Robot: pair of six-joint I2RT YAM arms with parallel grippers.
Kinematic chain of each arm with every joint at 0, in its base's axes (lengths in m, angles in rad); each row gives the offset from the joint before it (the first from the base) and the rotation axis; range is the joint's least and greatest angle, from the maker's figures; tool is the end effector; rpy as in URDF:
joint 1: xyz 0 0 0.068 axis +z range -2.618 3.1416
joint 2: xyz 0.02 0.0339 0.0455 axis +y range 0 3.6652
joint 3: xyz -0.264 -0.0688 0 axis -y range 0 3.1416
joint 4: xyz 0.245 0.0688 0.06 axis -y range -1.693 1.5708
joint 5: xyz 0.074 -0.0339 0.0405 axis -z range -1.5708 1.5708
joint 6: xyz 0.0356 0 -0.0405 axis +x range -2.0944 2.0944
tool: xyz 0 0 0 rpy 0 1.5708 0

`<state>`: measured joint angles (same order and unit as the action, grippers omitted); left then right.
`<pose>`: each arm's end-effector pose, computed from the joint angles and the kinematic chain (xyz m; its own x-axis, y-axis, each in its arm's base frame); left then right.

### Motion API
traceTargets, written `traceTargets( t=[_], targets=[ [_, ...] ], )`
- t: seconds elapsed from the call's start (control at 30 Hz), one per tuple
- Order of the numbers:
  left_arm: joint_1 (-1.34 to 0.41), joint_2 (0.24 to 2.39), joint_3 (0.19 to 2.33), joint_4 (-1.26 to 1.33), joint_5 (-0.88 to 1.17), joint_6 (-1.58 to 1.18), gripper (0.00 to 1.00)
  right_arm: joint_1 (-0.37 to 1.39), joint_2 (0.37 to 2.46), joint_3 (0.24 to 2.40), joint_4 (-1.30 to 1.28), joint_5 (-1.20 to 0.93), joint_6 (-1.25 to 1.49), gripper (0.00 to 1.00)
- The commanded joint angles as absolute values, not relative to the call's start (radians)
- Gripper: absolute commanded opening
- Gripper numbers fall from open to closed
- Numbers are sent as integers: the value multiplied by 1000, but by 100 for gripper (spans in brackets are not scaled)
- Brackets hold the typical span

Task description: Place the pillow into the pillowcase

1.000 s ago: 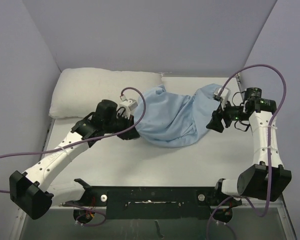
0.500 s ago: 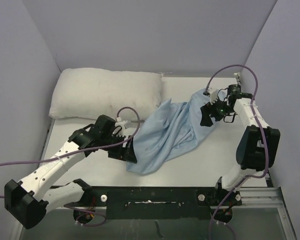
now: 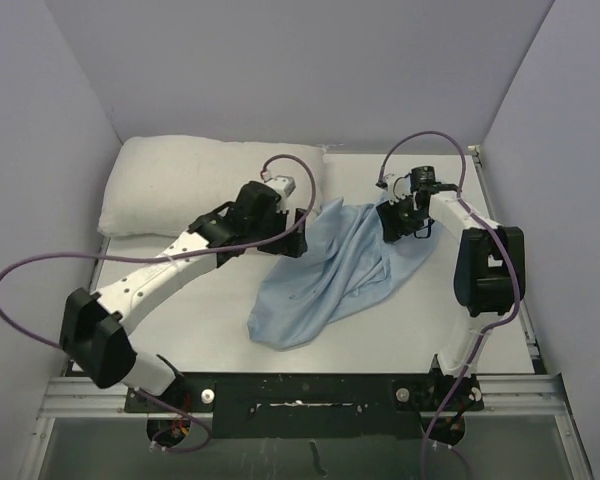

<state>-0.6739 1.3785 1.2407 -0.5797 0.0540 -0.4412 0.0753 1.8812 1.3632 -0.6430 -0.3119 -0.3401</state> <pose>0.2356 -0.1906 0.3264 -0.7442 0.0487 -0.6661 0.3728 0.8578 -0.3538 0.3843 0.0399 0.1968 -0.7977 -0.3786 -0.4695 -0.4875 0.8630 0.1324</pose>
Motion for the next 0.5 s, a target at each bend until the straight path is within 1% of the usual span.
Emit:
traceTargets(
  t=[0.0,0.03,0.07,0.1,0.13,0.23,0.3,0.37,0.4,0.47],
  targets=[
    [-742,1542,1360,-440,-90,-334,84,55,1834,1356,-575,-252,-303,34],
    [-747,1579,1385,-434,-115,-320,84,41,1813,1343,-574,-262,-298,19],
    [-749,1615,1409,-431,-136,-311,85,24,1785,1328,-578,-281,-293,9],
    [-749,1650,1432,-429,-143,-302,85,3,1756,1316,-585,-306,-287,3],
    [-749,1685,1458,-428,-145,-297,85,-25,1727,1304,-594,-341,-283,0],
    [-748,1771,1525,-423,-131,-288,84,-108,1637,1267,-640,-449,-303,0],
    [-751,1825,1560,-421,-111,-288,79,-155,1599,1244,-684,-509,-344,0],
    [-749,1868,1598,-432,-77,-295,66,-193,1571,1223,-725,-553,-383,0],
    [-749,1884,1611,-440,-61,-297,56,-212,1559,1213,-750,-570,-403,0],
    [-749,1904,1621,-451,-29,-303,41,-249,1535,1194,-771,-590,-426,0]
  ],
)
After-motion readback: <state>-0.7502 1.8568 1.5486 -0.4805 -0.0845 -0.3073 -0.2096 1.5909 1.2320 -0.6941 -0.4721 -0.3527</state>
